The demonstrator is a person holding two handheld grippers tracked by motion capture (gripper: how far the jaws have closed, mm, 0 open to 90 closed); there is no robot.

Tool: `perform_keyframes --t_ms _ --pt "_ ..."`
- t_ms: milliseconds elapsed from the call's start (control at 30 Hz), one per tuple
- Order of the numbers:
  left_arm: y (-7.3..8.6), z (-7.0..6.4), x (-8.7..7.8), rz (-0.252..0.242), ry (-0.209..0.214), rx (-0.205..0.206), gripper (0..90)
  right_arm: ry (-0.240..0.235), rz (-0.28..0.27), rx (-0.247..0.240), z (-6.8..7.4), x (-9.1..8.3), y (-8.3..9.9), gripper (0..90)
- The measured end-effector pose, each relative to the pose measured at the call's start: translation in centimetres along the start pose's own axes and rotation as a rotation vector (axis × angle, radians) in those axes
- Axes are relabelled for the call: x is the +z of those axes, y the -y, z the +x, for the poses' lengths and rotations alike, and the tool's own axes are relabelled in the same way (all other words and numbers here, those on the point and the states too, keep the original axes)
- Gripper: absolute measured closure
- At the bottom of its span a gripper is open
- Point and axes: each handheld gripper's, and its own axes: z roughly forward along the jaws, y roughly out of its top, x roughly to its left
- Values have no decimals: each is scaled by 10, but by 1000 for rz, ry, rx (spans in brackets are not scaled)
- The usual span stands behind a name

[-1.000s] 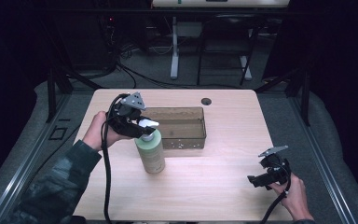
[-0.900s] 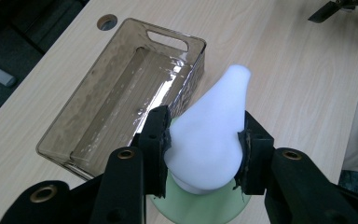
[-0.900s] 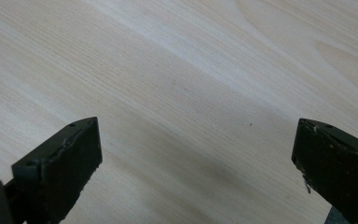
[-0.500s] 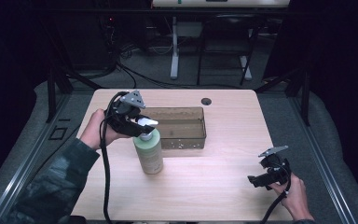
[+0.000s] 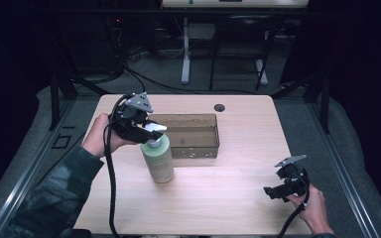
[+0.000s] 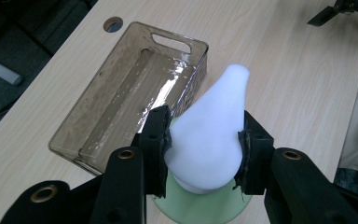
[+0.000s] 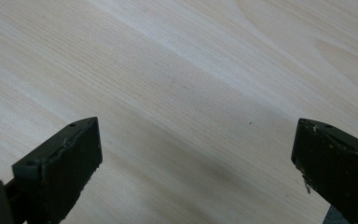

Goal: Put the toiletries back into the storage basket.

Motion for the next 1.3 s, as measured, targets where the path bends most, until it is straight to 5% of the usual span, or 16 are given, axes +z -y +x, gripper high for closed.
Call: perform_keyframes --t_ms 1300 --pt "-17 11 -17 19 -24 0 616 9 -9 5 -2 -2 1 16"
